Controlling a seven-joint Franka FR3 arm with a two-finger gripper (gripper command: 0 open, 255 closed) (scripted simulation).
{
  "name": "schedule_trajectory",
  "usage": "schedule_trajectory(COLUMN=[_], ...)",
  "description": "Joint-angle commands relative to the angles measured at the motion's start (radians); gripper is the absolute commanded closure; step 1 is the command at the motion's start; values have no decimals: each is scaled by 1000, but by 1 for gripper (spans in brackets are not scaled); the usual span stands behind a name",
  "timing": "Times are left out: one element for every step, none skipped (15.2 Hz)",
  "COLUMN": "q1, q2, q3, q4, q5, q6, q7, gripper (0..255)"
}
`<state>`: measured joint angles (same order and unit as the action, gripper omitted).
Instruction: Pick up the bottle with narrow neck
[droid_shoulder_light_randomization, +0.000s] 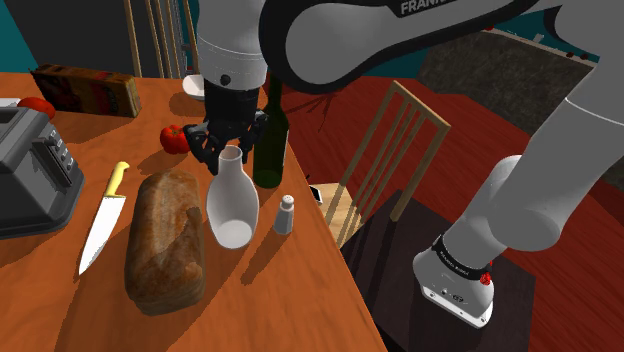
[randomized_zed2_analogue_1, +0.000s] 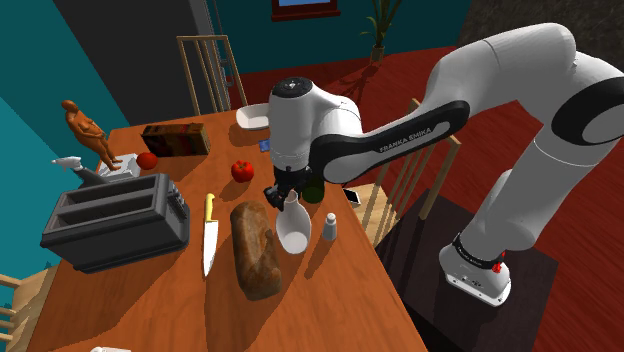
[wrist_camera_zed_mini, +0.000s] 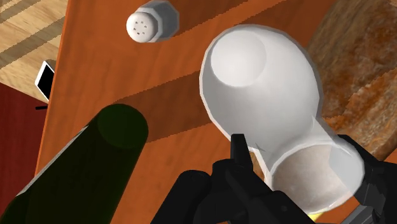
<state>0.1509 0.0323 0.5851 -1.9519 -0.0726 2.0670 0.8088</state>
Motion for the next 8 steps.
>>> schedule_trajectory(q1=[0, -1, -1, -1, -1, -2, -2, -2], q2=[1, -3, -6, -9, -12, -15, -17, -20], q3=[0, 0, 0, 0, -1, -1, -1, -1], q4=[-1, 9, 19, 29, 40, 51, 62, 73], q5=[1, 4, 6, 9, 11, 13, 15, 16], q6=[0, -13, -26, -39, -52, -65, -78, -91], q7=[-1, -4, -6, -8, -10, -12, -14, -15], gripper=[255, 255, 255, 255, 255, 255, 255, 255])
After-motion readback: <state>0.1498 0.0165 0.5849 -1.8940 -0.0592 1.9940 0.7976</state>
